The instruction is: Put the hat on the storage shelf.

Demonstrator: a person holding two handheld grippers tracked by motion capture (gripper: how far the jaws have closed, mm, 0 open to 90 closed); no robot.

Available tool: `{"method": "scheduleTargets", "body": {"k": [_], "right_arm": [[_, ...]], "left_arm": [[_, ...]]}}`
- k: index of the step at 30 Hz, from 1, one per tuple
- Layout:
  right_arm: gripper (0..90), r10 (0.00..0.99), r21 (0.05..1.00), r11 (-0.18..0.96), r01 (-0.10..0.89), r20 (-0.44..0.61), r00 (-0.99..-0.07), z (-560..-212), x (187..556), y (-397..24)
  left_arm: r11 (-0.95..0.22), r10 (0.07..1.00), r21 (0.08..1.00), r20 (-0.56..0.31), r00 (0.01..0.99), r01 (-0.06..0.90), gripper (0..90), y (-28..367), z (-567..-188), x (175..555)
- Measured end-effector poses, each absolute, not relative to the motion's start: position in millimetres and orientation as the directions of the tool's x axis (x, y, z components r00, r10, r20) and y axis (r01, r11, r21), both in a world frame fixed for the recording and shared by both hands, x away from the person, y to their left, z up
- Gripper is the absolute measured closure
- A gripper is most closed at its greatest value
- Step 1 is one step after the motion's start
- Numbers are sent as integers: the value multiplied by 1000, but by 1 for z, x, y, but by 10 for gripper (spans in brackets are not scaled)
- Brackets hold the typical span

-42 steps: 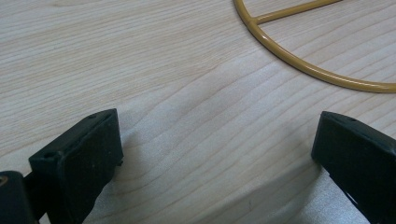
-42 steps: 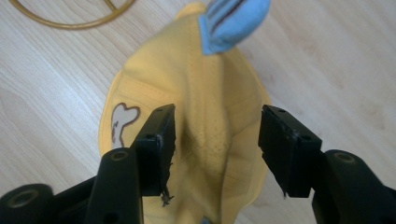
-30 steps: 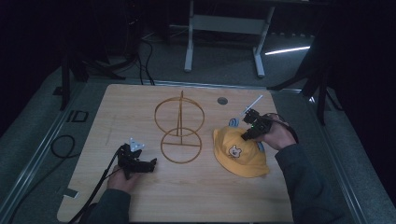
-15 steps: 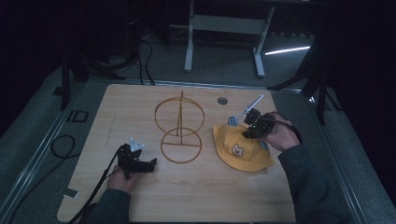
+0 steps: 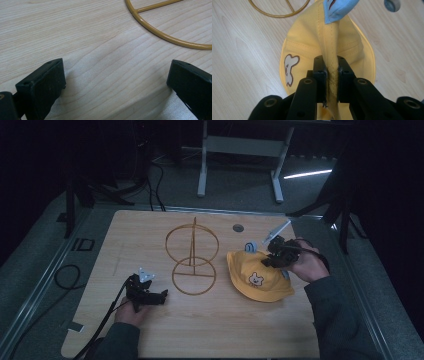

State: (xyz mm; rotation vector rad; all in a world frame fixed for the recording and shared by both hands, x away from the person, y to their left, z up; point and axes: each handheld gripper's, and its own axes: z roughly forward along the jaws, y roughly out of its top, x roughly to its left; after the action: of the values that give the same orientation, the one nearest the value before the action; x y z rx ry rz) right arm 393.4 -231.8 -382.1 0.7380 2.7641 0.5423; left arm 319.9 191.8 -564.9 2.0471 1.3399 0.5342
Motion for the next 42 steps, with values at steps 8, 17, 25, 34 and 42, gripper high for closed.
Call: {"method": "scheduleTargets", "body": {"k": [8, 17, 25, 34, 42], "right_arm": [[806, 522, 460, 790, 407, -154, -839, -366, 388, -237], [807, 523, 524, 770, 364, -191, -831, -341, 380, -235], [812, 539, 580, 746, 327, -236, -809, -332, 376, -235], [812, 566, 666, 683, 299, -224, -793, -326, 373, -241], [813, 584, 717, 639, 280, -215, -783, -325, 372, -247]], "left_arm": [[-287, 916, 693, -4, 402, 662, 19, 192, -565, 320], [-287, 916, 692, -4, 401, 662, 19, 192, -565, 320], [-287, 916, 692, -4, 402, 662, 19, 192, -565, 320], [-287, 916, 692, -4, 402, 662, 19, 192, -565, 320], [-287, 916, 692, -5, 402, 662, 19, 192, -565, 320]]}}
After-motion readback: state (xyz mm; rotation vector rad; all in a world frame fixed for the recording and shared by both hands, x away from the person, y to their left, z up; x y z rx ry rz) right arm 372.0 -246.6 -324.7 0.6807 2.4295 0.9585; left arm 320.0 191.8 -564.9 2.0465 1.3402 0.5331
